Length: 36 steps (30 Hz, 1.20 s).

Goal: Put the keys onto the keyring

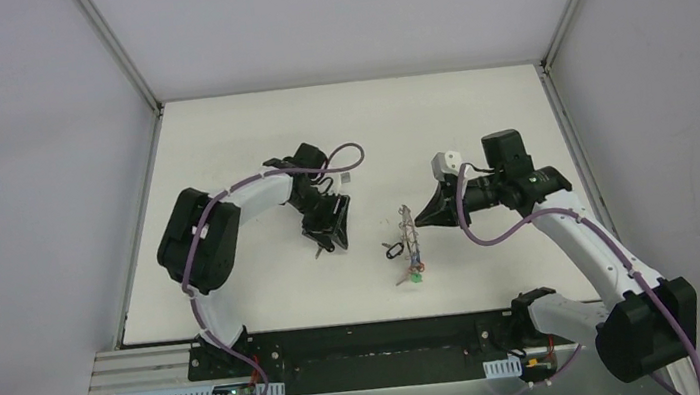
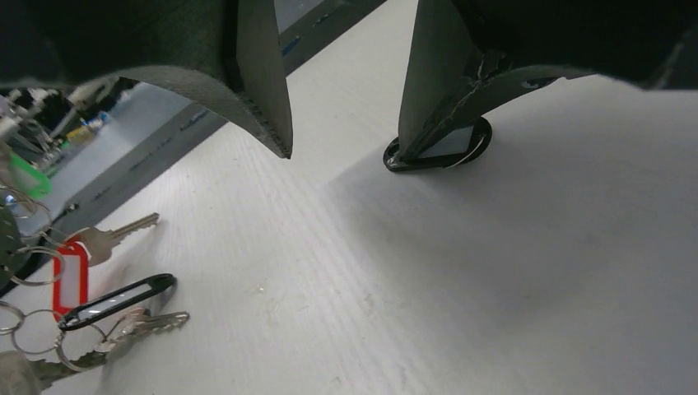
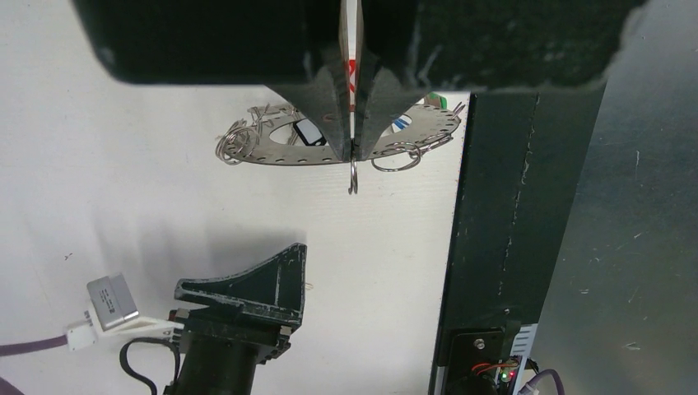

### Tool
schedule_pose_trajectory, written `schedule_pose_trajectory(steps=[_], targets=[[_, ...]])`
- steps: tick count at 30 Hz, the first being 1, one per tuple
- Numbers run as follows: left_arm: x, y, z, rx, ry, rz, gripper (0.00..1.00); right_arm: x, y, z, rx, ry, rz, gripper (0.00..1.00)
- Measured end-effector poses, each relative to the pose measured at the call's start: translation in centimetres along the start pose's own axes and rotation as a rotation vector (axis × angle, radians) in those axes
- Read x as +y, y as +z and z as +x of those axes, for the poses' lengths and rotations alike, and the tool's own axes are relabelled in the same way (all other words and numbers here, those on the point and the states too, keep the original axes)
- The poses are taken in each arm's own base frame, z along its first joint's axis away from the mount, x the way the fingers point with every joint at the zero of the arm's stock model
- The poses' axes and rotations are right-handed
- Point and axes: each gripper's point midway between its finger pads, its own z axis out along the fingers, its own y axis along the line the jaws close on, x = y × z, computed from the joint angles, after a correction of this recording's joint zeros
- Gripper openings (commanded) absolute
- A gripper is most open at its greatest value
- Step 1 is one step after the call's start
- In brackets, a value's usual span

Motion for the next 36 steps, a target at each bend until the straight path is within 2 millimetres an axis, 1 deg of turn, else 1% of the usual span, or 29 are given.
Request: schedule_pose_trajectory(steps=[4,9,12,15,18,21,26,32,36], targets=[[0.3,-1.5,-0.5,-0.058,0.068,-0.037,0.56,-0.1,0.0,-0.1,-0.002,-0.004,0.003,0.00],[0.5,-4.0,-1.9,-0.161,0.157,-0.108,0.58,-0.1,0.0,0.0,-0.001,-0.004,0.003,0.00],[1.1,-4.4,-2.2,-0.180,0.178,-0.149,0.58,0.0,0.0,0.3,0.000,0.001,0.002,0.00],[2.0,-4.5,-2.3,-0.172,0.186,-0.199,0.57,0.0,0.1,0.4,0.001,0.004,0.002,0.00],[3.0,-4.3,-3.1,-0.160,0.191,-0.252,0.56,0.0,0.0,0.4,0.001,0.004,0.003,0.00],[4.0,-3.5,-3.8,-0.139,0.183,-0.288,0.55,-0.1,0.0,0.4,0.001,0.004,0.004,0.00],[5.4,-2.1,-3.5,-0.087,0.163,-0.317,0.50,-0.1,0.0,0.4,0.000,0.005,0.007,0.00],[5.4,-1.8,-3.2,-0.059,0.162,-0.324,0.37,-0.2,-0.1,0.5,0.000,0.006,0.009,0.00],[5.4,-1.7,-2.9,-0.050,0.151,-0.322,0.33,-0.2,-0.1,0.5,0.000,0.006,0.011,0.00]])
